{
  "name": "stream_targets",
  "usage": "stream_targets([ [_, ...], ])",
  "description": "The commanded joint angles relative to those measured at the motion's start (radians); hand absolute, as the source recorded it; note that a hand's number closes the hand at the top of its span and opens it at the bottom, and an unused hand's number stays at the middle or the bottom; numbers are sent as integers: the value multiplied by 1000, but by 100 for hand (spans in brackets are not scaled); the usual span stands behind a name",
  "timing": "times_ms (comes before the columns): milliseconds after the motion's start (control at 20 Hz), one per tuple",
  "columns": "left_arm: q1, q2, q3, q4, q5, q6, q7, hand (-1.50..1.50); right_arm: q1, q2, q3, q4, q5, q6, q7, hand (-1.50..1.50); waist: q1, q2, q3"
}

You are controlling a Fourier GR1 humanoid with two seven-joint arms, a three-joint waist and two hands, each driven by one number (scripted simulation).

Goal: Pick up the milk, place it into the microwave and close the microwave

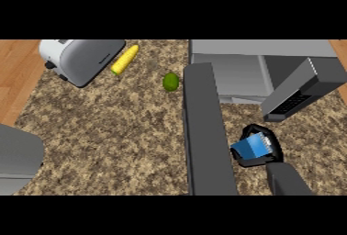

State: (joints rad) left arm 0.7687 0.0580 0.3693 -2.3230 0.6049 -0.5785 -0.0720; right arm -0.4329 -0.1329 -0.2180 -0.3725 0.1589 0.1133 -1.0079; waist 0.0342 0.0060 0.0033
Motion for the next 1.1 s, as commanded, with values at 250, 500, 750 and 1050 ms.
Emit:
stream_targets([
  [250, -28, 22, 28, -35, 93, 7, 32, -150, -178, -5, -50, 82, -5, -107, -33, 150, 2, 4, 0],
  [500, -3, 43, 53, -91, 150, 26, 76, -150, -281, -37, -67, 122, -4, -130, 32, 150, 8, 5, 0],
  [750, -69, 53, 46, -31, 131, 10, 60, -150, -373, -109, -85, 186, 0, -138, 105, 150, 32, 17, 1],
  [1050, -154, 69, 24, 4, 100, 31, 77, -150, -478, -125, -78, 225, 20, -165, 187, 150, 48, 30, 2],
])
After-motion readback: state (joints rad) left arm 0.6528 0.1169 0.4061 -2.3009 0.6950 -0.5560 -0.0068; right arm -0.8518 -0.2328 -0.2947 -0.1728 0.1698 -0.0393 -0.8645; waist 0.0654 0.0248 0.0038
